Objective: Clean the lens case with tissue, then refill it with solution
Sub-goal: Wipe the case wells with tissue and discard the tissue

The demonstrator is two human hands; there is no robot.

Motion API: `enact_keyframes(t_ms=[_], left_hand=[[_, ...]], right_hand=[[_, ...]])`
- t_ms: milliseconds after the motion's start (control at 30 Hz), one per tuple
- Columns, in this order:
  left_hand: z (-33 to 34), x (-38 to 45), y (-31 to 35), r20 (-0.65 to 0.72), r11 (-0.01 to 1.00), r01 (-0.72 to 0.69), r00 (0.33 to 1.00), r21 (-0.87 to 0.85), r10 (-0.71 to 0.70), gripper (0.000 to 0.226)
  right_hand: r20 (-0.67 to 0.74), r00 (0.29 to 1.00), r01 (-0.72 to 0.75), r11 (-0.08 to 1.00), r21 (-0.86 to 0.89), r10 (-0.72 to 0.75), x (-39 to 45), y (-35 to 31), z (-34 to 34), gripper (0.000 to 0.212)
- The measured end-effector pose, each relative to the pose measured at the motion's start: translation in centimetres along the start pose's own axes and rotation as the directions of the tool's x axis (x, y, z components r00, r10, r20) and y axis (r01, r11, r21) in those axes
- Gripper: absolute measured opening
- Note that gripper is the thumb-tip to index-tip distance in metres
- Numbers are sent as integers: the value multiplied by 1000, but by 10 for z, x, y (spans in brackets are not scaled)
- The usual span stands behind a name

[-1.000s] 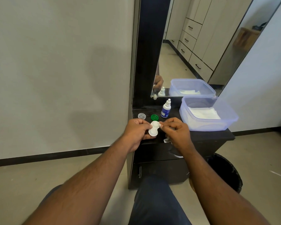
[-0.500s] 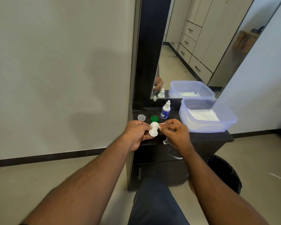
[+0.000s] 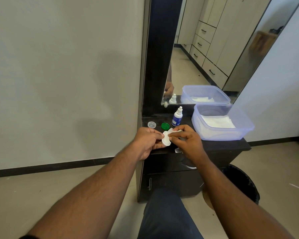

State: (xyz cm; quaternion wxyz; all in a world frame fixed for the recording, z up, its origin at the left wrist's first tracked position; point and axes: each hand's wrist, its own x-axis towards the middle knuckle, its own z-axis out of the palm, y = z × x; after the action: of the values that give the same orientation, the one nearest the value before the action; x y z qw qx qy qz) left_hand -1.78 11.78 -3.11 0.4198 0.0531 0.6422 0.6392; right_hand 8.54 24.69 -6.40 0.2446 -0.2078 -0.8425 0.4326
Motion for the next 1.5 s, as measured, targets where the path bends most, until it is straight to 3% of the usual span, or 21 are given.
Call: enact_keyframes(t_ms=[367, 767, 933, 1133, 1500], left_hand=[[-1, 3, -7, 36, 991, -101, 995, 85, 98, 15], [-2, 6, -5, 56, 988, -103, 994, 113, 98, 14], [-1, 5, -7, 37, 991, -101, 994, 90, 98, 14], [1, 4, -6, -58, 997, -63, 996, -33, 61, 15], [2, 0, 0, -29, 999, -12, 1000, -30, 11, 20]], right_hand=[[-23, 999, 35, 999, 21, -34, -1, -10, 5, 11], [-77, 988, 129, 991, -29, -131, -2, -11, 12, 14], [-55, 994, 98, 995, -32, -99, -4, -9, 10, 12], [-153, 985, 72, 996, -45, -78, -4, -2, 7, 12], [-160, 987, 6, 999, -50, -14, -3, -5, 7, 12]])
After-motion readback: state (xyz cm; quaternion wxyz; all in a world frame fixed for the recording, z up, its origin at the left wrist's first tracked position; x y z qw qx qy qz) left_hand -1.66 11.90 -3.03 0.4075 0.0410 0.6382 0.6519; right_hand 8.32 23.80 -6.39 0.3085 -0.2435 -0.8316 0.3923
